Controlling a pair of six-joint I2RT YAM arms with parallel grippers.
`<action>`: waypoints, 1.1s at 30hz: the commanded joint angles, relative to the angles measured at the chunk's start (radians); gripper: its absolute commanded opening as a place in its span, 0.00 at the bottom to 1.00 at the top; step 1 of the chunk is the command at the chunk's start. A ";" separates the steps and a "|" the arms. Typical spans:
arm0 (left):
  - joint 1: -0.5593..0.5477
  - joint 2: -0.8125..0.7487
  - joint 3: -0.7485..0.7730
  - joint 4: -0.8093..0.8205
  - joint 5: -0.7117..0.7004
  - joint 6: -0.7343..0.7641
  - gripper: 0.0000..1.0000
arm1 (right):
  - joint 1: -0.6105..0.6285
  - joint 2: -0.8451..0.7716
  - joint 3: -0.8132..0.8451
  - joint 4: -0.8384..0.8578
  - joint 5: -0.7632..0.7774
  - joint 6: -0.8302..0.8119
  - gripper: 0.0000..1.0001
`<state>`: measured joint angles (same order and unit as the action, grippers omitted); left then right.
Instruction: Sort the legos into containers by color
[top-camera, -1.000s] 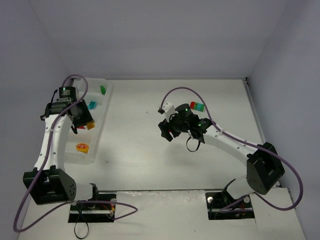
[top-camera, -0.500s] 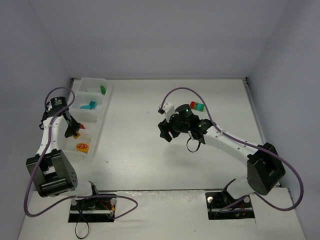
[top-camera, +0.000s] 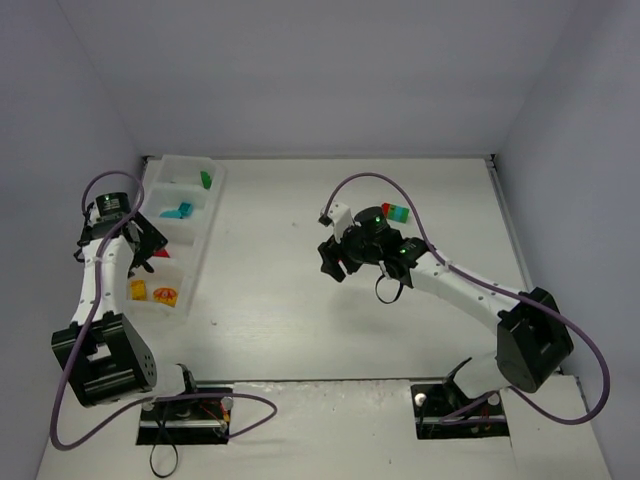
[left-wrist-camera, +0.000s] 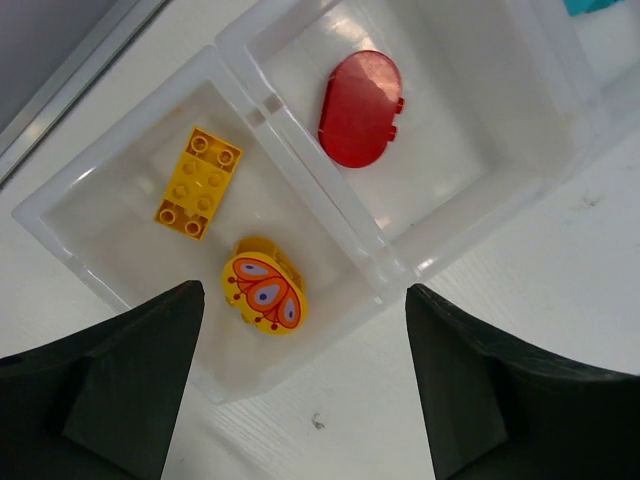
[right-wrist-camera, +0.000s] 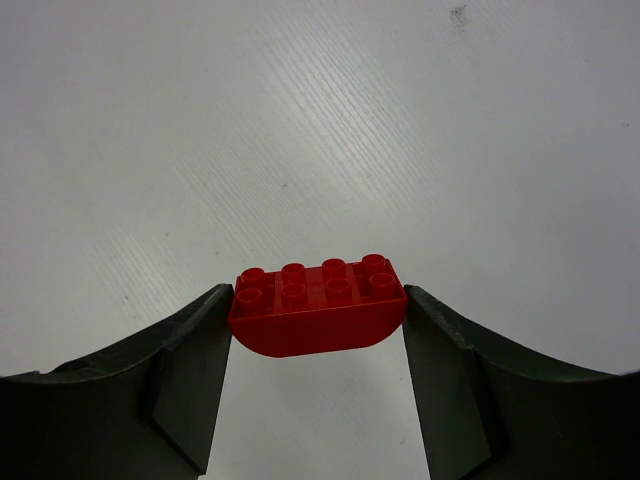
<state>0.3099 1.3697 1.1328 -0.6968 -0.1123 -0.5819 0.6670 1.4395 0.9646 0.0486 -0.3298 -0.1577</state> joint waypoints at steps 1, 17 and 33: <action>-0.009 -0.079 0.079 0.006 0.097 -0.001 0.75 | -0.006 -0.060 0.028 0.063 -0.026 -0.008 0.00; -0.630 0.276 0.528 0.031 0.922 0.110 0.75 | 0.040 -0.070 0.097 0.057 -0.037 -0.049 0.01; -0.759 0.348 0.519 -0.018 1.027 0.178 0.75 | 0.057 -0.073 0.117 0.053 0.024 -0.078 0.01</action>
<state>-0.4507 1.7679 1.6474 -0.7143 0.8871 -0.4438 0.7155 1.3937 1.0382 0.0536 -0.3321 -0.2157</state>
